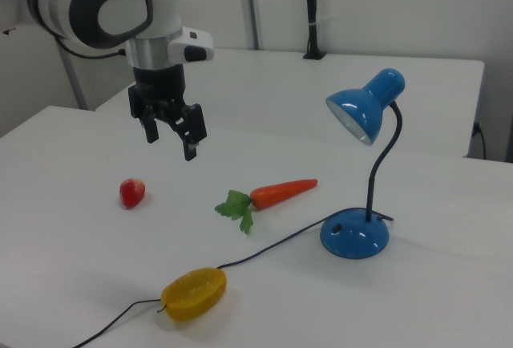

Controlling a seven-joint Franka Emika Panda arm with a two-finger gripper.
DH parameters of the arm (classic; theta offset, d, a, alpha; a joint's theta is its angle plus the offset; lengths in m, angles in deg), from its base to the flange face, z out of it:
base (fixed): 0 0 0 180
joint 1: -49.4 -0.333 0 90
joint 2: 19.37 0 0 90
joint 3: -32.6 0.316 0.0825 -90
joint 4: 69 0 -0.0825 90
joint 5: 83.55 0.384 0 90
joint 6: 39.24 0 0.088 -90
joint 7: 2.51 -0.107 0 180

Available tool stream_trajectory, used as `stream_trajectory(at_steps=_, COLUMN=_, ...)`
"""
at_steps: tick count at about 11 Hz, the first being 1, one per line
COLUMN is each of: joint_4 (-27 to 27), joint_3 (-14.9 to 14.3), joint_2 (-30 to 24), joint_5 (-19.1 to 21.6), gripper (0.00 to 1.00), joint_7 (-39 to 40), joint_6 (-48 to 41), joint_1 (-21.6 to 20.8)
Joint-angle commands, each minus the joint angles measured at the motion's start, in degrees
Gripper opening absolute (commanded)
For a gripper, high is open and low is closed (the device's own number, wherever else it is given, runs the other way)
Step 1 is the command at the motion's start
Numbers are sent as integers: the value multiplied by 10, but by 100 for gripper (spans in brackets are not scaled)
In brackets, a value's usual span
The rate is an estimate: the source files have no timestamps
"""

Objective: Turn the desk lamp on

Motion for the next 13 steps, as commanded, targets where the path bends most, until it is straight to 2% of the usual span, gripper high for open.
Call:
stream_trajectory(at_steps=1, joint_4=-4, joint_3=0, joint_2=-7, joint_5=-9, gripper=100, joint_7=9, joint_6=-20, joint_1=6)
stream_trajectory(at_steps=9, joint_4=-12, joint_3=-3, joint_2=-6, joint_5=-7, gripper=100, joint_7=10, joint_6=-21, joint_1=12)
stream_trajectory(at_steps=11, joint_4=-12, joint_3=-3, joint_2=-6, joint_5=-6, gripper=70, joint_7=11, joint_6=-19, joint_1=22)
stream_trajectory(at_steps=13, joint_4=-12, joint_3=-3, joint_2=-6, joint_5=1, gripper=35, joint_7=11, joint_6=-18, joint_1=24)
